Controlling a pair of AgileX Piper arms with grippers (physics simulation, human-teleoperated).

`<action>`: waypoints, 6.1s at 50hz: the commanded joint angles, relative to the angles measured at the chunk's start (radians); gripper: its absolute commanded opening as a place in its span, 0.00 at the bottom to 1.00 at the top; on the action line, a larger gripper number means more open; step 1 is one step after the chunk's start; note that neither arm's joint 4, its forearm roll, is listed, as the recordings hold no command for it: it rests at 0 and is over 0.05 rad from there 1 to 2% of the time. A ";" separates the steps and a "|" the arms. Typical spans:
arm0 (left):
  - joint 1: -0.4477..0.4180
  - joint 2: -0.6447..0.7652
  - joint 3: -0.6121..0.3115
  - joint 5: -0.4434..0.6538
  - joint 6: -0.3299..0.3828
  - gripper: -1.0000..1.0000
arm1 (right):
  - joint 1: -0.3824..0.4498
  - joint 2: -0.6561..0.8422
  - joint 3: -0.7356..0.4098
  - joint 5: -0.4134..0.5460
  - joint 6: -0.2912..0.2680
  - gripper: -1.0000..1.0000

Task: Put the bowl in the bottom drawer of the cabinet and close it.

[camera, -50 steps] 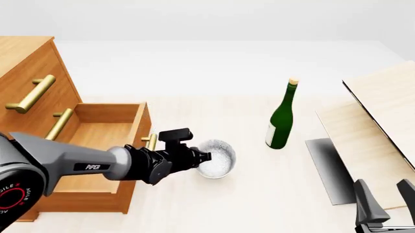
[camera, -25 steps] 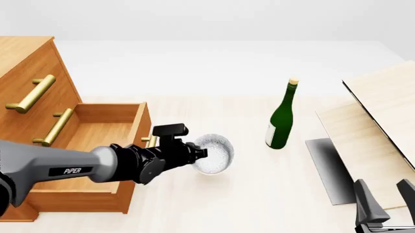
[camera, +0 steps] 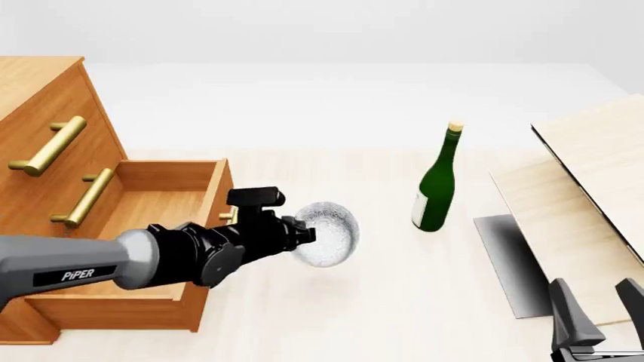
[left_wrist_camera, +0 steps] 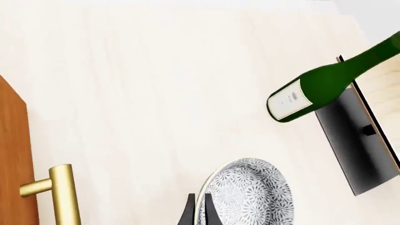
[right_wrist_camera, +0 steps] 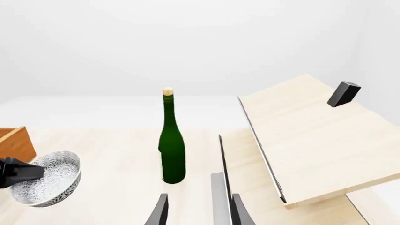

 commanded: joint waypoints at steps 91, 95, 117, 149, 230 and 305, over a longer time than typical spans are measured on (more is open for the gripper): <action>0.121 -0.519 0.183 0.142 0.152 0.00 | 0.000 0.000 0.000 0.000 0.001 1.00; 0.135 -0.538 0.188 0.149 0.164 0.00 | 0.000 0.000 0.000 0.000 0.000 1.00; 0.226 -0.668 0.219 0.195 0.219 0.00 | 0.000 0.000 0.000 0.000 0.000 1.00; 0.403 -0.701 0.245 0.191 0.271 0.00 | -0.001 0.000 0.000 0.000 0.000 1.00; 0.689 -0.514 0.347 0.005 0.353 0.00 | 0.000 0.000 0.000 0.000 0.000 1.00; 0.774 -0.326 0.411 -0.147 0.412 0.00 | 0.000 0.000 0.000 0.000 0.000 1.00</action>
